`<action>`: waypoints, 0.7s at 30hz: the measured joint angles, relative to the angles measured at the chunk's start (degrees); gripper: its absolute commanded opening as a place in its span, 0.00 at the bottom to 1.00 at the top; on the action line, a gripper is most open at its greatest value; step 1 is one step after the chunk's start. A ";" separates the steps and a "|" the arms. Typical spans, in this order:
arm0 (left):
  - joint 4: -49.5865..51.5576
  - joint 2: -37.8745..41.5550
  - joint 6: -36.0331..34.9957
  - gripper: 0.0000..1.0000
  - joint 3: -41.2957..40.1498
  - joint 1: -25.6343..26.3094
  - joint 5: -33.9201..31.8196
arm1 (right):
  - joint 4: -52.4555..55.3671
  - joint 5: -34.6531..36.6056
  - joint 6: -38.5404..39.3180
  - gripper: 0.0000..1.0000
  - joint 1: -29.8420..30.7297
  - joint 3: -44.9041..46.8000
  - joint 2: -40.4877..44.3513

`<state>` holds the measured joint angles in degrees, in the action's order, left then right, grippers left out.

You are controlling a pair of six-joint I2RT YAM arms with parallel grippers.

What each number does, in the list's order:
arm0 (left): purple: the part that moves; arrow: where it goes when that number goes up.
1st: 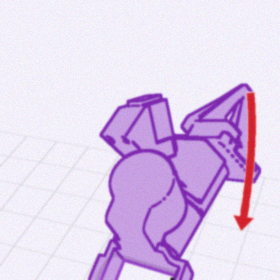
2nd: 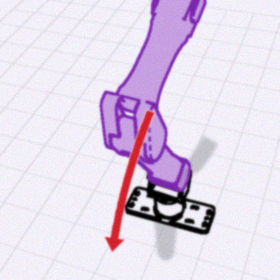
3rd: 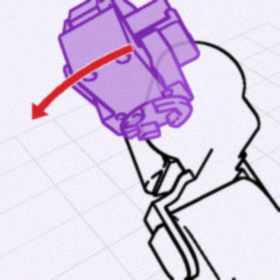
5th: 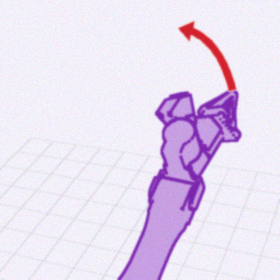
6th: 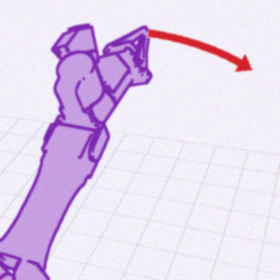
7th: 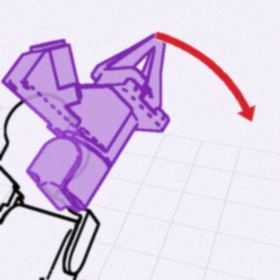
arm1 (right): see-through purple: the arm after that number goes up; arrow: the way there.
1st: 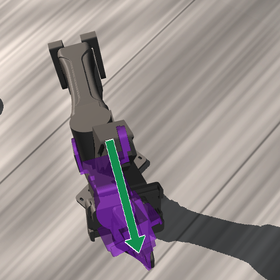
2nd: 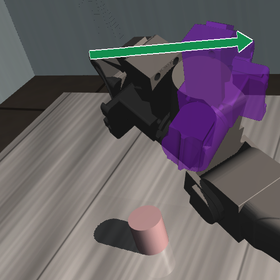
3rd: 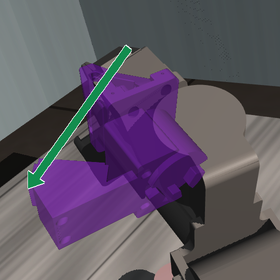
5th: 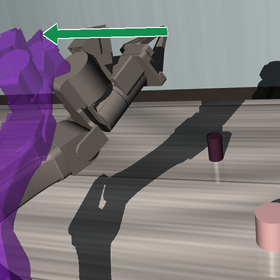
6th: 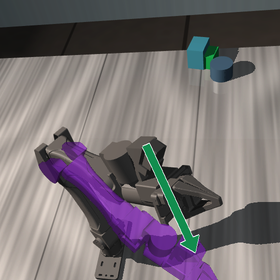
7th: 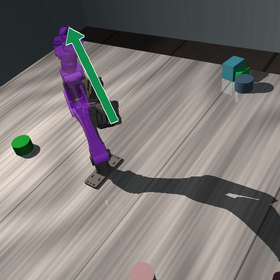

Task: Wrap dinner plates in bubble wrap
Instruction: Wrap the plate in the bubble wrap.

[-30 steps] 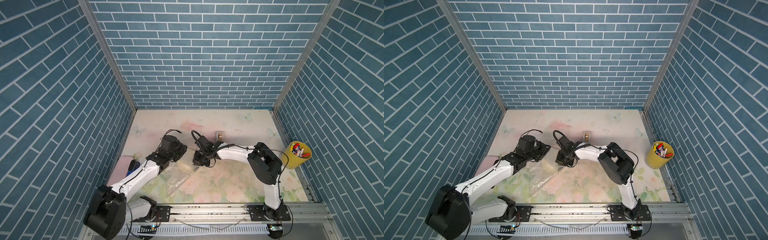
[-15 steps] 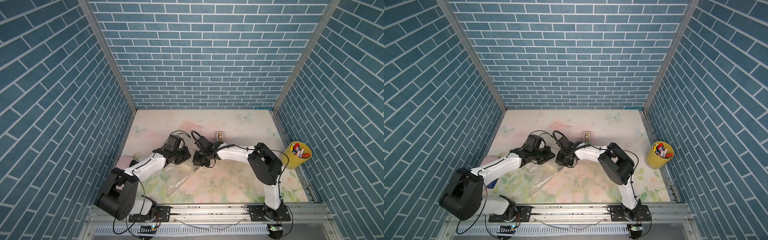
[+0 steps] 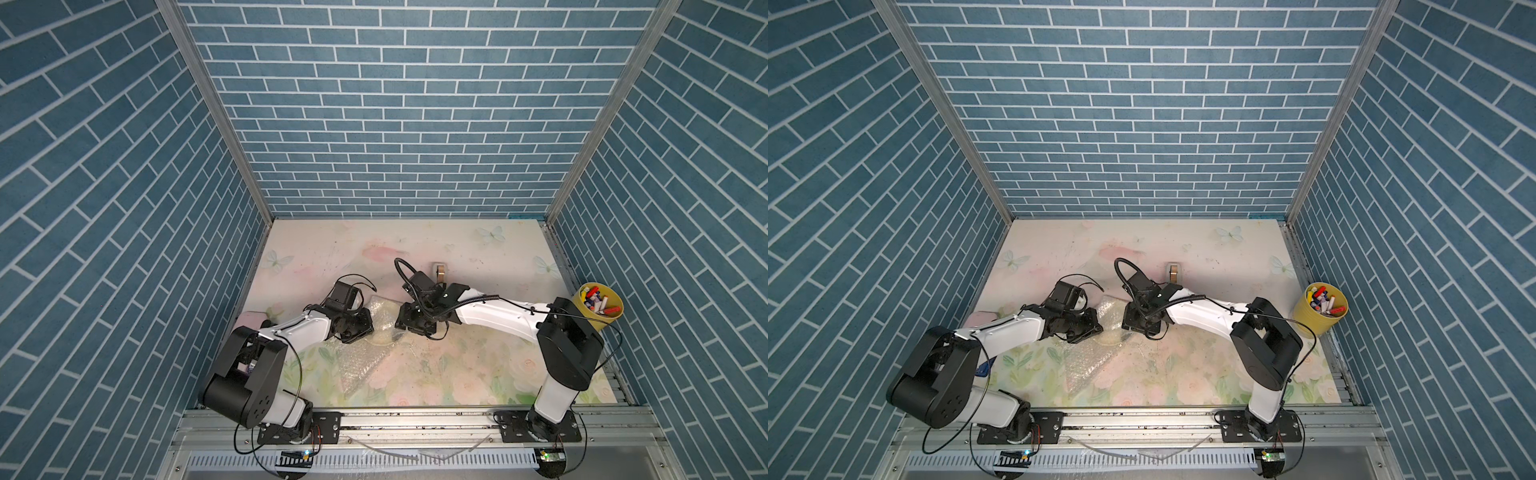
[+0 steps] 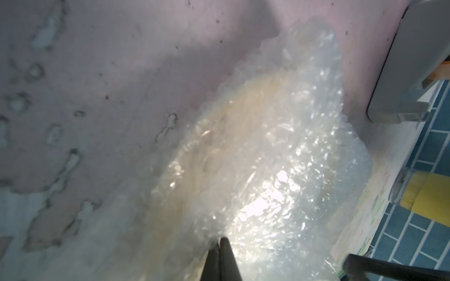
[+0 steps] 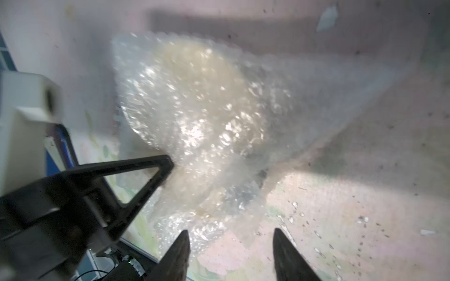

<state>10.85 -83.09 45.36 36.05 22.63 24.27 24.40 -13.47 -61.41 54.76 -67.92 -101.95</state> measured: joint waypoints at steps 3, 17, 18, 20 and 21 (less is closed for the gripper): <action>-0.07 -0.02 0.07 0.08 0.02 -0.02 0.44 | -2.40 -1.88 -0.74 0.36 0.00 0.35 -3.43; -10.34 -4.46 3.82 0.13 -0.83 0.20 4.04 | 1.07 -3.65 4.81 0.37 -8.59 -15.91 -15.61; -11.34 -4.92 4.28 0.13 -1.01 0.22 4.31 | 1.40 -3.54 5.90 0.43 -8.87 -16.31 -15.67; -13.92 -5.64 5.51 0.12 -1.62 0.22 5.11 | 1.99 -3.19 7.02 0.62 -9.16 -16.00 -14.95; -15.04 -5.86 6.01 0.12 -1.90 0.24 5.44 | 1.55 -3.15 7.48 0.63 -9.05 -14.75 -14.05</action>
<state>-4.19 -88.95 51.37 34.15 22.87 29.71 25.96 -16.62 -53.93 45.71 -82.67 -116.01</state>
